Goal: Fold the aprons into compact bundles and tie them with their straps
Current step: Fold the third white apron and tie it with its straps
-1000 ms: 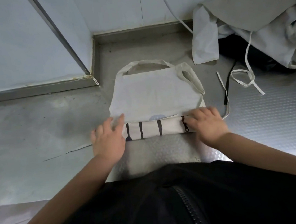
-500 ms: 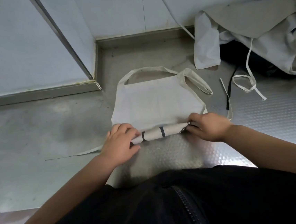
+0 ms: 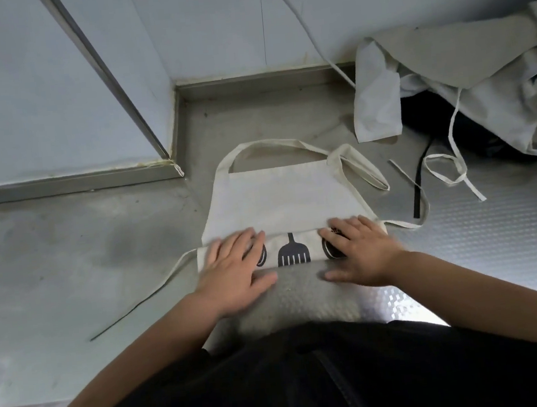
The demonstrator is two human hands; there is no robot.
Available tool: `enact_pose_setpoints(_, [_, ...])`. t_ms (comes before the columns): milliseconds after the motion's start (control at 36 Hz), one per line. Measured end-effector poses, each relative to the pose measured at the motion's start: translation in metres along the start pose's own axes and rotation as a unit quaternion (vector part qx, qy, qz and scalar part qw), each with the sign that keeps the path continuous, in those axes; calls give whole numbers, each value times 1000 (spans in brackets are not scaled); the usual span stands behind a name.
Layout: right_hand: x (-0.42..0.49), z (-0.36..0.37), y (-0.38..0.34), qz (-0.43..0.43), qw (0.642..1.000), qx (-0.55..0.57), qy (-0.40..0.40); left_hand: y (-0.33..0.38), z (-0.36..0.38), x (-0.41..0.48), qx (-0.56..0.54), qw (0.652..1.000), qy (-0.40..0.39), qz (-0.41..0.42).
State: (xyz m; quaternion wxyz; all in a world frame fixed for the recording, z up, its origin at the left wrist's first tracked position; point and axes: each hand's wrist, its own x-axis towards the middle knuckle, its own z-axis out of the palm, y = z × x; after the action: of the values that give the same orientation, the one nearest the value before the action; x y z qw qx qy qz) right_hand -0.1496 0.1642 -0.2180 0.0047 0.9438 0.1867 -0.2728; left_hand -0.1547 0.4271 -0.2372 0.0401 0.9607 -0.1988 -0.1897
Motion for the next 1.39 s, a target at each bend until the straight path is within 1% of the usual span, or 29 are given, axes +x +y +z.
enact_pose_setpoints(28, [-3,4,0,0,1000,2,2,0,3,-3,-5,1000,-13,6])
enact_pose_setpoints(83, [-7,9,-1,-2,999,24,25,-1,5,-6,-6,1000,-13,9])
enact_pose_setpoints(167, [-12,9,-5,-18,998,23,60,-3,0,-11,-28,999,26,-11])
enact_pose_setpoints(222, [-15,5,-5,-33,996,30,73,-5,-2,-12,-36,997,62,7])
enact_pose_setpoints(278, [-16,2,-2,-32,994,58,90,-8,-5,-12,-51,997,58,29])
enact_pose_setpoints(333, [-15,0,3,-19,993,85,81,-9,-11,-13,-62,997,36,42])
enact_pose_setpoints(389, [-14,-1,5,4,993,98,62,-10,-17,-12,-91,994,50,37])
enact_pose_setpoints(444, [-12,-2,6,22,995,79,59,-14,-20,-9,-83,994,58,35])
enact_pose_setpoints(528, [-6,-5,4,42,996,25,72,-16,-24,-2,-28,998,46,37])
enact_pose_setpoints(556, [-4,-6,3,52,996,5,78,-17,-24,2,-13,998,52,34])
enact_pose_setpoints(611, [0,-6,2,70,992,-32,96,-17,-22,8,8,997,74,19])
enact_pose_setpoints(667, [4,-4,-2,77,989,-70,108,-16,-17,16,18,995,99,-25])
enact_pose_setpoints(722, [6,-2,-10,64,988,-94,109,-11,-14,20,15,990,136,-38])
enact_pose_setpoints(806, [6,-1,-19,52,987,-97,116,-6,-1,19,25,985,172,6])
enact_pose_setpoints(861, [8,7,-16,52,991,-61,107,-3,2,13,14,983,179,31])
enact_pose_setpoints(917, [4,11,-12,37,992,-10,120,-4,6,11,-2,985,168,48])
enact_pose_setpoints(944, [1,11,-9,37,990,19,136,-5,6,9,-3,988,143,56])
enact_pose_setpoints(1000, [-4,12,-6,38,992,24,115,-7,11,4,30,994,65,79])
enact_pose_setpoints(1028, [-6,12,-5,33,996,9,84,-9,13,2,40,995,40,85])
enact_pose_setpoints(1056, [-8,10,-6,32,997,4,73,-11,14,1,49,995,25,86])
enact_pose_setpoints(1083, [-9,11,-7,34,997,-2,70,-12,14,1,54,995,26,86])
enact_pose_setpoints(1139, [-8,11,-6,25,996,21,87,-13,9,4,25,996,45,73])
enact_pose_setpoints(1194, [-7,11,-3,22,990,33,138,-15,-4,10,-28,996,53,65])
enact_pose_setpoints(1250, [-9,0,-2,2,992,19,126,-20,-13,20,-47,993,44,100])
enact_pose_setpoints(1306, [-10,-9,3,14,994,28,100,-26,-26,26,-73,990,31,114])
enact_pose_setpoints(1389, [-2,-16,9,65,992,102,48,-30,-37,38,-110,993,10,40])
